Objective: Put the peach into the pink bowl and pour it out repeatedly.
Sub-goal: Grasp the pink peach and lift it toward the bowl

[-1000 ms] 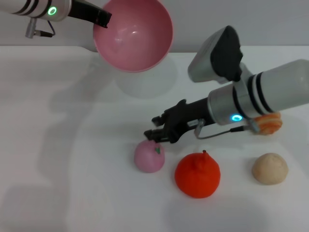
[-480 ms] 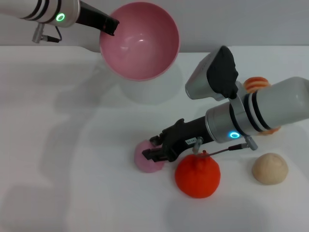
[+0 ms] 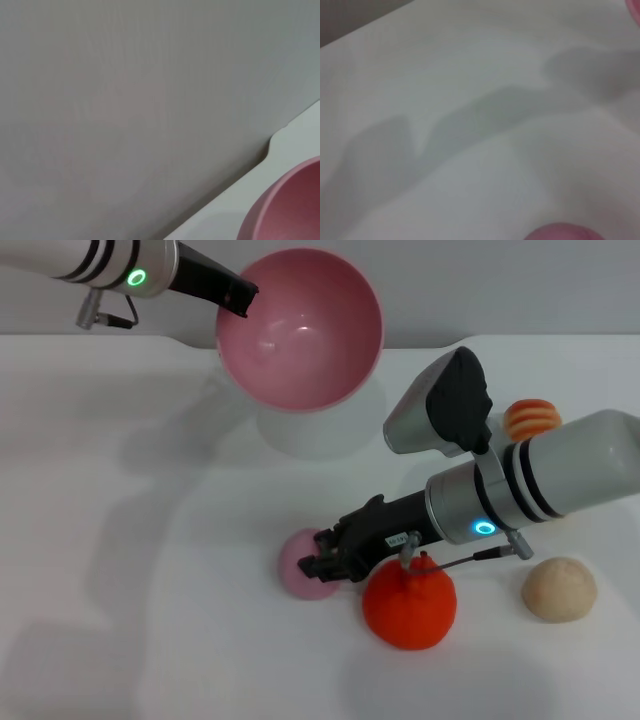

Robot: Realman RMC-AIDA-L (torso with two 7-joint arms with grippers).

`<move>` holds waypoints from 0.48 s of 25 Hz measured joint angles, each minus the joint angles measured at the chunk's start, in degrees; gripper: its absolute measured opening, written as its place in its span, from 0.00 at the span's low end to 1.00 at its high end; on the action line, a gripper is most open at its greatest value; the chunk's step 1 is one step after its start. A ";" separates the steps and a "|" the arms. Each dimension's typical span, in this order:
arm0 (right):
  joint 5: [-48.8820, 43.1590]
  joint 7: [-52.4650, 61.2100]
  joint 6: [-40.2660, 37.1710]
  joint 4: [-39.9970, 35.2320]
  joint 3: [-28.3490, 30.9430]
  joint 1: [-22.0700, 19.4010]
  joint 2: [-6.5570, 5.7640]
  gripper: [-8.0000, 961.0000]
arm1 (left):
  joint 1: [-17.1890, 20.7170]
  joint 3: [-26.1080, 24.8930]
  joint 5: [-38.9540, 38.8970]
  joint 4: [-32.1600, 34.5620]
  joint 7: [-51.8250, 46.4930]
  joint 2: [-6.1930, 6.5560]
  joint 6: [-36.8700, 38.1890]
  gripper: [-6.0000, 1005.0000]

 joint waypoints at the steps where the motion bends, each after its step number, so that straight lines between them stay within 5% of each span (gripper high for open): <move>1: 0.06 0.00 0.08 0.10 -0.13 0.01 0.01 0.33 | 0.00 0.02 -0.02 0.02 0.00 -0.01 0.08 0.20; 12: 1.36 0.00 0.38 1.84 -1.12 0.74 0.00 0.32 | 0.78 0.89 -0.16 0.14 -0.05 -0.11 0.32 0.20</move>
